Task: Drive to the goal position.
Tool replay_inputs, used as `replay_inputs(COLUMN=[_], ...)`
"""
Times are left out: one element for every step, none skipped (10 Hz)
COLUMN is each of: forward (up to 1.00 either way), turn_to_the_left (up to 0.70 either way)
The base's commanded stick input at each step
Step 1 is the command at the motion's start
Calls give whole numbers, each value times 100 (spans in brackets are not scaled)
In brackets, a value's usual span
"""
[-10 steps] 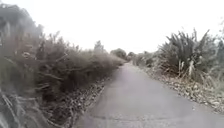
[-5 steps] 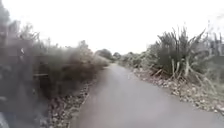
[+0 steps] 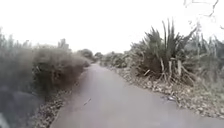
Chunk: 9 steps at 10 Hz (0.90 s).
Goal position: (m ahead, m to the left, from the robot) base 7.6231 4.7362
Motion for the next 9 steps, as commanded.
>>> replay_inputs(forward=[100,100,100,100,100,100,100,100,100], turn_to_the_left=[36,38,35,30,2,2,2,2,1])
